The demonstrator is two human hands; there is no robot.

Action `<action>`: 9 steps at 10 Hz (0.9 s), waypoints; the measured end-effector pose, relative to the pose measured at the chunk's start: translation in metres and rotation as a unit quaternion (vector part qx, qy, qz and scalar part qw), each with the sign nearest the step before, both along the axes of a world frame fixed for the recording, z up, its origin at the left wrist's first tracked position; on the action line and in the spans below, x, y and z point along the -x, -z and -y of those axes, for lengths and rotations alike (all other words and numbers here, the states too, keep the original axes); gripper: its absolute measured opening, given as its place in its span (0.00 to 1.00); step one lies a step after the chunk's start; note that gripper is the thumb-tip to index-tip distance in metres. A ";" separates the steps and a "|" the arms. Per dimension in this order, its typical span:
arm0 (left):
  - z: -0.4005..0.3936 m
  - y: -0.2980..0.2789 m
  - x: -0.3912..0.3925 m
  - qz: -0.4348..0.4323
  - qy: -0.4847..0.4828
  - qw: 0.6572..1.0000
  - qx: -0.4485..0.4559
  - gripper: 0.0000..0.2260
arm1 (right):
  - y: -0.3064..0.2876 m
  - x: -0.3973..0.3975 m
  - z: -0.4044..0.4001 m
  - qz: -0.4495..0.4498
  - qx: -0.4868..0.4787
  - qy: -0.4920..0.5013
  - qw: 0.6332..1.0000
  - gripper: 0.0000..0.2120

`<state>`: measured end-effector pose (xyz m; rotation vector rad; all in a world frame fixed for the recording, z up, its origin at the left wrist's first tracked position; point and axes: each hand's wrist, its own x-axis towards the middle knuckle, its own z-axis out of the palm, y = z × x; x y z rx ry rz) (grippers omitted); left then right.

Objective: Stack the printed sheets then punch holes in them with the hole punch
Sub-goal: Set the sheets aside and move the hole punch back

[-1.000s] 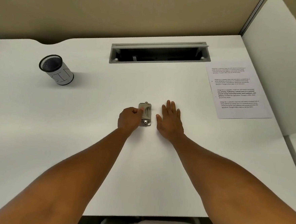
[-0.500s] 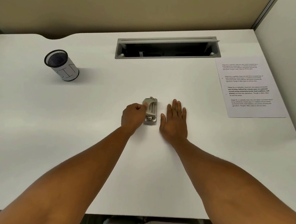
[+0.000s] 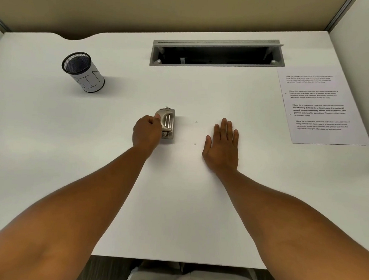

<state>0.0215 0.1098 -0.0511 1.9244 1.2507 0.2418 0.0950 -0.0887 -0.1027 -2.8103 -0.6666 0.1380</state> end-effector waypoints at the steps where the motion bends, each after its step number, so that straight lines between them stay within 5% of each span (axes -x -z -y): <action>1: -0.015 0.000 0.007 -0.011 -0.011 0.999 -0.032 0.15 | 0.001 0.001 -0.002 0.003 -0.001 0.004 1.000 0.28; 9: -0.121 0.013 0.052 -0.069 -0.087 0.989 -0.096 0.20 | 0.003 0.003 -0.002 0.025 -0.028 0.010 0.999 0.26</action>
